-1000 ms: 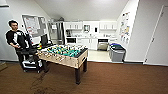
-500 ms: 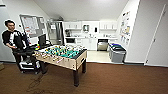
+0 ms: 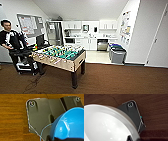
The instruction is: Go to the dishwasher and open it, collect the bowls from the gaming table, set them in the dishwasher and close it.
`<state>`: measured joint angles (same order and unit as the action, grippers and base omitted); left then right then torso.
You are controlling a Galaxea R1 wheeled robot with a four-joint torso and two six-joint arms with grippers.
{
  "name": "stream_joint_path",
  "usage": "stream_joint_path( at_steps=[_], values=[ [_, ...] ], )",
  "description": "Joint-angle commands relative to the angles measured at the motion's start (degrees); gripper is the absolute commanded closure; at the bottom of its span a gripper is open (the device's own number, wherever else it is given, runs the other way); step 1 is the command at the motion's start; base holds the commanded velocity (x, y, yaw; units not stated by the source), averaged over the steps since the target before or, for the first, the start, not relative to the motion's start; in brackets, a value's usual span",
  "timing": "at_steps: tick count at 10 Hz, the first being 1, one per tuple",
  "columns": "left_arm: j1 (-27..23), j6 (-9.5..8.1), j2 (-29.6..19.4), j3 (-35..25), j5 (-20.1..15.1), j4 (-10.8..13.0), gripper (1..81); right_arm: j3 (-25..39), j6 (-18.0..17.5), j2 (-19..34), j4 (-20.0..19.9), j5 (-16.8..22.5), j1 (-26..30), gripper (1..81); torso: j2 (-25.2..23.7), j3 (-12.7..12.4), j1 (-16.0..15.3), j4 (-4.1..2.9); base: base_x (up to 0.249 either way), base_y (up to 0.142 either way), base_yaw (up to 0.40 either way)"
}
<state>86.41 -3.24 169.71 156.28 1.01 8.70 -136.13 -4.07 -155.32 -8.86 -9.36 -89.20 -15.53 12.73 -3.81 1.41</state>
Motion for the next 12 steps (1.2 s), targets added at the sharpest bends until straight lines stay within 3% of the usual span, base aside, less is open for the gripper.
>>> stream_joint_path(
  at_steps=[1, 4, 12],
  values=[
    [-2.95, -0.01, -0.33, 0.16, -3.03, 0.44, 81.1, 0.18, 0.12, 1.21, 0.69, 2.51, 2.66, 81.1, 0.0, 0.0, 0.0, 0.0, 0.118, -0.088, 0.0],
    [-2.95, -0.01, -0.24, 0.16, -3.12, 0.44, 81.1, 0.18, 0.12, 1.21, 0.78, 2.51, 2.57, 81.1, 0.0, 0.0, 0.0, 0.0, 0.117, -0.082, 0.0],
    [-2.95, 0.07, -0.24, 0.25, -3.21, 0.52, 81.1, 0.18, 0.12, 1.3, 0.78, 2.51, 2.57, 81.1, -0.02, 0.0, 0.02, 0.0, 0.123, -0.009, 0.0]
  ],
)
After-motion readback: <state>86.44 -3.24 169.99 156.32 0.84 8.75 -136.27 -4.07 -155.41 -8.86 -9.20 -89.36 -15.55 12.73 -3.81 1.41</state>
